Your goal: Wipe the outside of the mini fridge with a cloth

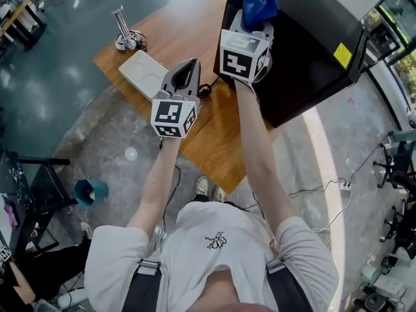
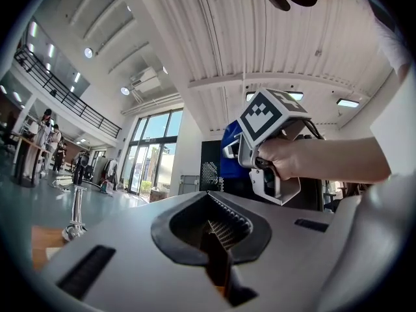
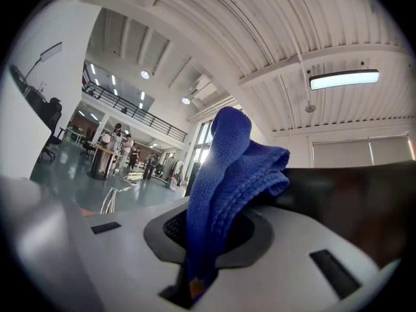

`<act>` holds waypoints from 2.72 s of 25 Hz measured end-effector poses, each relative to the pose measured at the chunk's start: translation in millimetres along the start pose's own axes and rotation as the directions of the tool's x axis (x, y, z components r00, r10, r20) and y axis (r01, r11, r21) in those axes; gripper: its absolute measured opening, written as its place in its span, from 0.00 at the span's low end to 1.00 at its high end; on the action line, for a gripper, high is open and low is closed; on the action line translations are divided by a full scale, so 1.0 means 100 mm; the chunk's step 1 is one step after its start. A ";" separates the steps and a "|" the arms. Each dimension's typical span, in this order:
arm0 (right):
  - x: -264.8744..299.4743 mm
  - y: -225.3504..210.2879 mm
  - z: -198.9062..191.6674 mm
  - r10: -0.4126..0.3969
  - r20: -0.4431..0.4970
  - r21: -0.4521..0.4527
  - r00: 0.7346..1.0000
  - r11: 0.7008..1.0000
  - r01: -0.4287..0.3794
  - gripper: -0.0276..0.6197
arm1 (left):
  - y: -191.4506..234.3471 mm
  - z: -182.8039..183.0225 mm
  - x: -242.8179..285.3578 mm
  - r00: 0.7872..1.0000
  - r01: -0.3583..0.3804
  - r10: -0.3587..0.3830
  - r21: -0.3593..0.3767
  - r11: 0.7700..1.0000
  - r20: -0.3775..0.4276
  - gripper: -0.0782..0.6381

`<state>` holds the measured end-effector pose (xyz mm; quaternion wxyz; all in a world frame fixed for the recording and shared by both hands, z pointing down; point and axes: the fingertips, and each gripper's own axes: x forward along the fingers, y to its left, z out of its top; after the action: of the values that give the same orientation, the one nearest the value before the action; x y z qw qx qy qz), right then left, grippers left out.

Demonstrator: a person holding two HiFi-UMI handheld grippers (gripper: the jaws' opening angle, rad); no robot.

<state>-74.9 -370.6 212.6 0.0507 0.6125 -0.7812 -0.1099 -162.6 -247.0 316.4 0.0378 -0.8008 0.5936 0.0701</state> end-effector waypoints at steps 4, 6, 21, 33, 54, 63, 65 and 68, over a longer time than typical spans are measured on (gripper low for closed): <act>-0.24 -0.25 -0.08 -0.035 -0.005 0.002 0.999 0.999 0.035 0.15 | -0.20 0.00 0.03 0.999 0.037 -0.037 -0.001 0.999 -0.002 0.11; -0.38 -0.39 -0.09 -0.056 -0.006 0.003 0.998 0.998 0.056 0.15 | -0.30 -0.01 0.03 0.998 0.055 -0.055 0.000 0.998 -0.006 0.11; -1.47 -1.41 -0.24 -0.160 -0.028 -0.001 0.987 0.987 0.161 0.15 | -1.17 0.07 -0.01 0.984 0.179 -0.179 -0.004 0.984 -0.006 0.11; -2.00 -2.02 -0.46 -0.250 -0.059 0.003 0.967 0.968 0.250 0.15 | -1.51 0.21 0.00 0.976 0.217 -0.217 -0.009 0.976 0.021 0.11; -1.08 -0.16 -0.08 0.153 0.038 0.026 0.987 0.988 -0.154 0.15 | -0.52 0.10 -0.17 0.999 0.045 -0.045 0.041 0.998 -0.006 0.11; 0.11 0.73 -0.43 0.250 -0.083 -0.023 0.965 0.967 -0.252 0.15 | 0.44 -0.18 -0.22 0.993 -0.114 0.116 0.032 0.993 -0.039 0.11; 0.25 0.79 -0.45 0.240 -0.092 -0.058 0.967 0.968 -0.245 0.15 | 0.51 -0.21 -0.21 0.991 -0.124 0.125 0.033 0.992 -0.043 0.11; 0.41 0.84 -0.49 0.226 -0.109 -0.074 0.968 0.969 -0.235 0.15 | 0.60 -0.27 -0.21 0.989 -0.136 0.138 0.030 0.990 -0.052 0.11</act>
<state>-153.4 -396.4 278.0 0.1285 0.5193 -0.8382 -0.1064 -224.2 -248.2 347.4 0.0274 -0.7592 0.6488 0.0433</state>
